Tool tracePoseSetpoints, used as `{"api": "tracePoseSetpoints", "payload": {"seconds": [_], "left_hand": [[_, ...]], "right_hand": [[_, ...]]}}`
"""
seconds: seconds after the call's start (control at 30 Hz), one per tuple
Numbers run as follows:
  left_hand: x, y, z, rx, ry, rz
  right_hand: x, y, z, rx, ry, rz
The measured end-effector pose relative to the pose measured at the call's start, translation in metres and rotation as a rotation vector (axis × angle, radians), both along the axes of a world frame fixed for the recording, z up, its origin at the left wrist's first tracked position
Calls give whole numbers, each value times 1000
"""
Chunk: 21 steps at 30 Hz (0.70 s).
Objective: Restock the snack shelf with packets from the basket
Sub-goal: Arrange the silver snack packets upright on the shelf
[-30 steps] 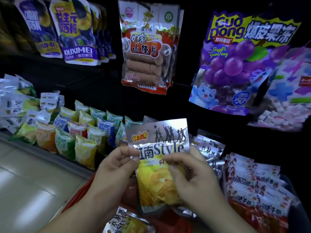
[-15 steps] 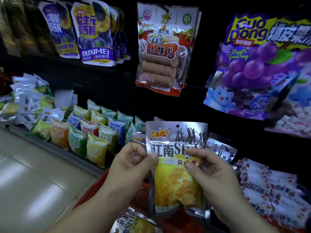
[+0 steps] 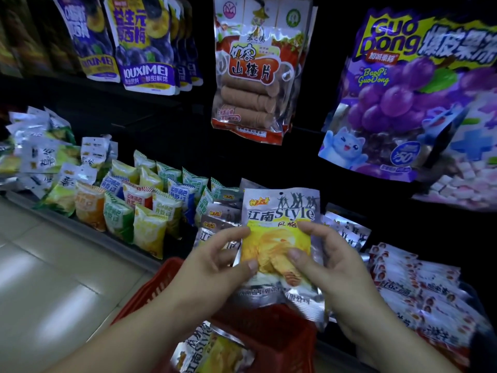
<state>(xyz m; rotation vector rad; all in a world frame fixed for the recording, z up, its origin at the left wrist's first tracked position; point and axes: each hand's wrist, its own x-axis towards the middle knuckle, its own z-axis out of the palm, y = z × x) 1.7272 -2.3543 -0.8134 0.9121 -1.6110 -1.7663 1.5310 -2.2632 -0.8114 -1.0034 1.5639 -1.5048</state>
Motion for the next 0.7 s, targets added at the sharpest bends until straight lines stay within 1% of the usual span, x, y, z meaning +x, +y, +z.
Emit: {"api": "tracePoseSetpoints", "payload": {"seconds": [0.07,0.13,0.2,0.27,0.3,0.4,0.47,0.53,0.57,0.6,0.63,0.67,0.7], "left_hand": [[1,-2,0,-36,-13,44],[5,-4,0,-57,-43,29],[8,-6,-2,-49,-66,-63],[10,-9,-2,-39,-78,-134],[11,-11,-2,-69,-110,-155],[12,-14,-3,-257,-333,-158],[14,-13,-6,-359,-437,-125],[13,-10,-12,-591,-542,-22],[12,-6,-12,-693,-545,35],[9,-2,-11,-743,-490,85],[6,4,-10,-729,-411,110],[1,11,-8,-657,-319,127],[-4,18,-5,-544,-236,129]], "right_hand": [[-2,3,0,48,-84,106],[-2,8,1,90,-119,211],[-5,9,0,105,-71,194],[-8,9,-1,114,44,145],[-10,8,-3,112,97,129],[-11,8,-7,114,263,129],[-8,9,-10,103,328,141],[-3,9,-11,81,419,120],[1,9,-10,57,467,107],[6,8,-9,17,502,104],[11,8,-10,-35,534,113],[17,8,-11,-81,560,135],[22,10,-12,-102,565,172]]}}
